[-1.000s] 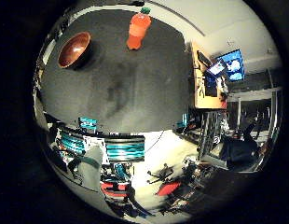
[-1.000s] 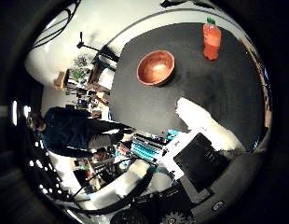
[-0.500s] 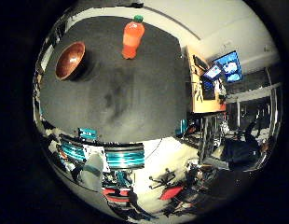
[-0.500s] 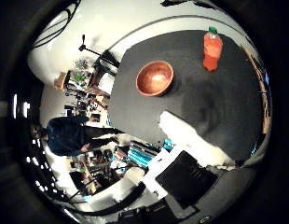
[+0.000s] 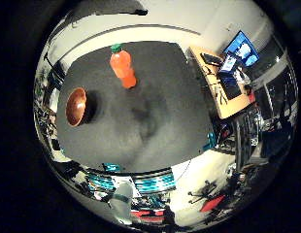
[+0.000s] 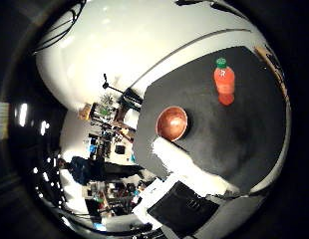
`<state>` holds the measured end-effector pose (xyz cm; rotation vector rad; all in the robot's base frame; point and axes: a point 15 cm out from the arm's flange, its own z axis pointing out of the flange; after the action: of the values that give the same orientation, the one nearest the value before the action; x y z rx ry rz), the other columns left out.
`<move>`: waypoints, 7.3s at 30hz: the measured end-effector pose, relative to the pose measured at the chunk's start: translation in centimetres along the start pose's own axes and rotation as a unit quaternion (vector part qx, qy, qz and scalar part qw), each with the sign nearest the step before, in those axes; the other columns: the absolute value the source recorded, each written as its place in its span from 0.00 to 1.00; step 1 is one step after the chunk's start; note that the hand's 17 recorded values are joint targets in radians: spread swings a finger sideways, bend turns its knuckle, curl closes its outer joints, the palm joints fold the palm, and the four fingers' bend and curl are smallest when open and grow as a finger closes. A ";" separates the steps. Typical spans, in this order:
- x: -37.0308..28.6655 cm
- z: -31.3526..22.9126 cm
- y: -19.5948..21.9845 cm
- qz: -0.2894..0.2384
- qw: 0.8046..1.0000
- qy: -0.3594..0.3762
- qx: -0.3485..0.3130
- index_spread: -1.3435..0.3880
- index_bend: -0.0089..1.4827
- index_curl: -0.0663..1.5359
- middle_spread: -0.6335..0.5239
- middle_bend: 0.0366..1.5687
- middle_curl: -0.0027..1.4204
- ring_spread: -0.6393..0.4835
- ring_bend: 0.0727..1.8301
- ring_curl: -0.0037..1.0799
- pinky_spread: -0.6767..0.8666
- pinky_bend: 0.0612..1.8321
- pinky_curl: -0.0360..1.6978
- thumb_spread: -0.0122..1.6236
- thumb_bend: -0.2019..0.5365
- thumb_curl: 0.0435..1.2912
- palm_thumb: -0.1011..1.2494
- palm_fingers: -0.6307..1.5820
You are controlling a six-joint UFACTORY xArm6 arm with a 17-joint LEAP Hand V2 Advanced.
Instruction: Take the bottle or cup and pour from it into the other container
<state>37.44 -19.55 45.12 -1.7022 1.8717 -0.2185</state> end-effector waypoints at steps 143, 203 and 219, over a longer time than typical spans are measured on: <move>8.0 29.1 1.2 0.169 0.931 -0.321 0.043 0.65 0.14 0.28 0.43 0.43 0.35 0.44 0.59 0.30 0.39 0.54 0.01 0.62 0.25 0.26 0.63 0.60; -1.7 19.3 -3.4 0.006 0.958 -0.288 -0.009 0.61 0.71 0.65 0.34 0.73 0.75 0.33 0.69 0.80 0.30 0.76 0.42 0.32 0.25 0.66 0.91 0.76; -5.0 16.6 -2.0 -0.103 0.979 -0.143 -0.104 0.62 0.73 0.63 0.35 0.74 0.75 0.32 0.68 0.86 0.28 0.73 0.46 0.24 0.25 0.72 0.91 0.77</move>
<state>47.86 -10.72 34.25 -1.9544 1.5514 0.1409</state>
